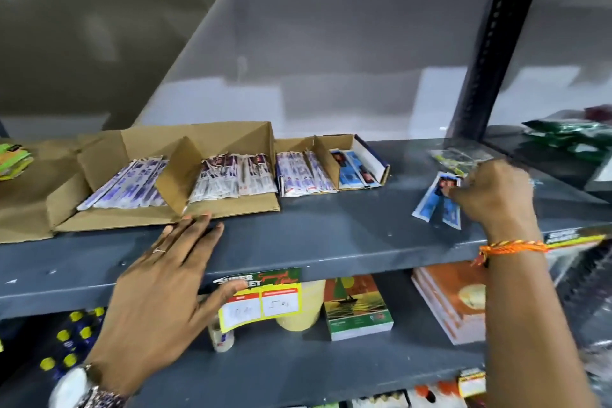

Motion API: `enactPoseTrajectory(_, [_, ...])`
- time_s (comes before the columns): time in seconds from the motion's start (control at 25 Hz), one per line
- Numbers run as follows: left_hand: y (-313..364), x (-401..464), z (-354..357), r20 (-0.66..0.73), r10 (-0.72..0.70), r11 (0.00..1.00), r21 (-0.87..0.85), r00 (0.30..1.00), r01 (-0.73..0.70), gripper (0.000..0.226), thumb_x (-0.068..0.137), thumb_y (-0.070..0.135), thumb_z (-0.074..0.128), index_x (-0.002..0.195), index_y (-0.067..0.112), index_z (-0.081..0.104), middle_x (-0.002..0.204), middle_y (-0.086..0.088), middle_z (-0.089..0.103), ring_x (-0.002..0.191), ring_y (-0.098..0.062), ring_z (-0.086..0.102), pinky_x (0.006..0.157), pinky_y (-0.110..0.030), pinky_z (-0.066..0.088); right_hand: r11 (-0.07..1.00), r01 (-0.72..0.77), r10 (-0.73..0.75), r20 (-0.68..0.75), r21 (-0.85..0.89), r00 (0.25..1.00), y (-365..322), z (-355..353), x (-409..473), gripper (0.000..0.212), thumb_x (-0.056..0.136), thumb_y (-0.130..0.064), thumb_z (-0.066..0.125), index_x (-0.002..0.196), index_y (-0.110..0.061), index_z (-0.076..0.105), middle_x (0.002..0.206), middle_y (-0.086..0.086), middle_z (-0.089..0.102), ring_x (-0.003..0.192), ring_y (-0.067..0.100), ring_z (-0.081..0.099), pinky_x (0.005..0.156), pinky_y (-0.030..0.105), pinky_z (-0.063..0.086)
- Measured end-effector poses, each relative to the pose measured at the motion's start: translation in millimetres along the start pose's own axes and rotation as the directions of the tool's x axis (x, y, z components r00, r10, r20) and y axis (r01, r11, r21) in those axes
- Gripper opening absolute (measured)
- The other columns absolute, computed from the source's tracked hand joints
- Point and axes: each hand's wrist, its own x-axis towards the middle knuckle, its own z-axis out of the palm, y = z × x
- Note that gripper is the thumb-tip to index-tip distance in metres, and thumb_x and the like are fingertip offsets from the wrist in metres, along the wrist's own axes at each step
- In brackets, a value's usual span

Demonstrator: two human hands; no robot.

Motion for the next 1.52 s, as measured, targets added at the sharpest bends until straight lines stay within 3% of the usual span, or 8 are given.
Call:
enactPoseTrajectory(0.24, [0.1,-2.2,-1.8,0.003,-0.01,1.0,0.015,1.0,0.01,0.085,0.09,0.076,0.028,0.147,0.016,0.048,0.155,-0.005,0.044,0.141,-0.025,0.042,0.106,-0.042,0.04,0.998,-0.048,0.047,0.029,0.034,0.998,4.5,18.0,7.4,0.016,0.069,-0.009,0.076,0.074,0.002,0.065,0.07,0.021,0.062,0.075,0.039,0.064,0.064,0.029,0.039])
enactPoseTrajectory(0.52, [4.0,-1.2,-6.2,-0.014,-0.012,1.0,0.015,1.0,0.012,0.084,0.09,0.076,0.028,0.146,0.017,0.049,0.153,-0.005,0.048,0.138,-0.026,0.046,0.1,-0.044,0.046,0.957,-0.07,0.067,0.019,0.283,0.998,-1.6,2.4,-5.9,0.017,0.072,0.0,0.067,0.088,0.003,0.071,0.078,0.021,0.067,0.086,0.041,0.063,0.073,0.034,0.047])
enactPoseTrajectory(0.64, [6.2,-1.6,-7.3,-0.025,-0.011,1.0,0.006,1.0,0.011,0.082,0.091,0.076,0.027,0.146,0.018,0.049,0.153,-0.004,0.048,0.14,-0.026,0.044,0.102,-0.044,0.044,0.906,-0.101,0.083,0.061,0.41,0.995,-1.2,-5.7,-11.0,0.025,0.078,0.0,0.062,0.1,-0.01,0.068,0.082,0.018,0.067,0.087,0.039,0.064,0.073,0.036,0.05])
enactPoseTrajectory(0.8, [10.1,0.0,-7.4,-0.022,-0.02,1.0,0.012,1.0,0.02,0.082,0.093,0.075,0.027,0.145,0.017,0.049,0.152,-0.008,0.048,0.143,-0.028,0.04,0.113,-0.047,0.036,0.746,-0.028,0.043,-0.007,0.665,0.999,-12.4,-15.9,-22.8,0.024,0.084,0.0,0.064,0.102,-0.016,0.066,0.08,0.005,0.071,0.073,0.022,0.067,0.067,0.027,0.048])
enactPoseTrajectory(0.92, [12.8,0.4,-5.9,-0.027,-0.044,0.999,0.014,0.999,0.044,0.083,0.093,0.075,0.028,0.144,0.013,0.051,0.15,-0.011,0.05,0.142,-0.031,0.041,0.117,-0.048,0.031,0.362,0.01,-0.059,0.012,0.932,0.998,-40.1,-27.4,-48.1,0.022,0.086,0.004,0.069,0.101,-0.012,0.066,0.08,-0.001,0.073,0.067,0.006,0.067,0.065,0.021,0.051])
enactPoseTrajectory(1.04, [18.3,6.5,-8.8,-0.046,-0.046,0.999,0.01,0.998,0.046,0.083,0.095,0.073,0.027,0.145,0.01,0.049,0.15,-0.012,0.05,0.142,-0.032,0.041,0.118,-0.049,0.029,0.099,-0.086,-0.224,0.106,0.991,0.969,-65.1,-29.0,-76.1,0.023,0.08,-0.002,0.075,0.099,-0.012,0.067,0.084,0.004,0.076,0.077,0.019,0.07,0.07,0.032,0.053])
enactPoseTrajectory(1.28, [35.5,30.9,-12.3,-0.029,0.039,0.999,-0.02,0.999,-0.039,0.082,0.098,0.069,0.023,0.149,0.007,0.04,0.154,-0.013,0.044,0.149,-0.031,0.027,0.12,-0.046,0.024,0.069,-0.112,-0.396,0.13,0.991,0.909,-98.5,-32.2,-116.9,0.023,0.081,0.007,0.071,0.095,-0.011,0.07,0.074,-0.003,0.078,0.069,0.01,0.072,0.062,0.022,0.057])
enactPoseTrajectory(1.52, [43.5,39.8,-7.5,-0.025,0.075,0.995,-0.07,0.997,-0.077,0.081,0.098,0.063,0.016,0.155,0.007,0.03,0.161,-0.012,0.033,0.152,-0.023,0.02,0.123,-0.035,0.013,0.077,-0.129,-0.435,0.15,0.989,0.888,-101.8,-37.1,-133.0,0.028,0.07,-0.009,0.079,0.097,-0.011,0.073,0.084,0.005,0.08,0.073,0.015,0.073,0.062,0.022,0.057])
